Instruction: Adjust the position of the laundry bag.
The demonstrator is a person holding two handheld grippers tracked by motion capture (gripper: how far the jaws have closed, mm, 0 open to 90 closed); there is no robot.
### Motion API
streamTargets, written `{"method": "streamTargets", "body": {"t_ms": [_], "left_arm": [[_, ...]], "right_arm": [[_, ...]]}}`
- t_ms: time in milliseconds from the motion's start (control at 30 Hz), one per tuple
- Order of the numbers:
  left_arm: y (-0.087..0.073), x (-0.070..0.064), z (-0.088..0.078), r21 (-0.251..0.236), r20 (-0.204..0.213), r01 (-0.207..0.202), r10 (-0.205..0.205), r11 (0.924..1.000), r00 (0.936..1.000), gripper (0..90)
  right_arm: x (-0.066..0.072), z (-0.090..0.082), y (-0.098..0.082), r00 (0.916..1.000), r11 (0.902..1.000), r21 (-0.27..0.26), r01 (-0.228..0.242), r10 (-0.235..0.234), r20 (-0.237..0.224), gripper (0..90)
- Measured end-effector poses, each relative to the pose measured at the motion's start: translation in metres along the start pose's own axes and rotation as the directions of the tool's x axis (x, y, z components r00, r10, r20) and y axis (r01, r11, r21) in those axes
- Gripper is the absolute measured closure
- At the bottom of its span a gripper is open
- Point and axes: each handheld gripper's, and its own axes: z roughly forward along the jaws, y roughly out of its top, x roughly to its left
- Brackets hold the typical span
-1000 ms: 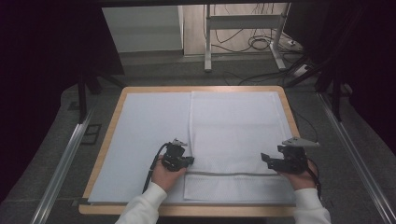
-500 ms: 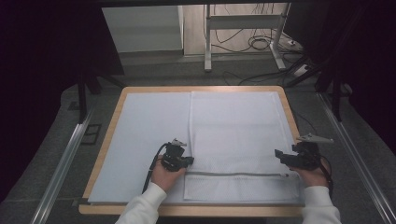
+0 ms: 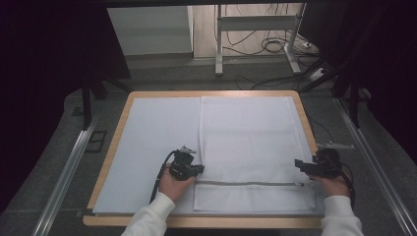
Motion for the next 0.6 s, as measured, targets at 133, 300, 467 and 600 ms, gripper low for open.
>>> {"method": "streamTargets", "body": {"t_ms": [133,300,467,600], "left_arm": [[0.0,0.0,0.0,-0.004,0.007,0.002,-0.002,1.0,1.0,89.6],[0.0,0.0,0.0,-0.01,0.009,0.008,-0.008,0.9999,0.9999,89.6],[0.001,0.001,-0.001,-0.01,0.011,0.006,-0.006,0.9999,0.9999,89.6],[0.001,0.001,-0.002,-0.01,0.01,0.0,0.0,1.0,0.9999,89.6]], "right_arm": [[-0.003,0.003,-0.001,1.0,0.9999,0.015,-0.002,0.002,0.007,25.2],[-0.007,0.005,-0.002,0.9998,0.9997,0.016,-0.016,0.016,0.014,27.6],[-0.01,0.009,-0.002,0.9997,0.9993,0.031,-0.02,0.02,0.014,30.3],[-0.01,0.011,-0.001,0.9998,0.9992,0.035,-0.021,0.021,0.004,34.0]]}}
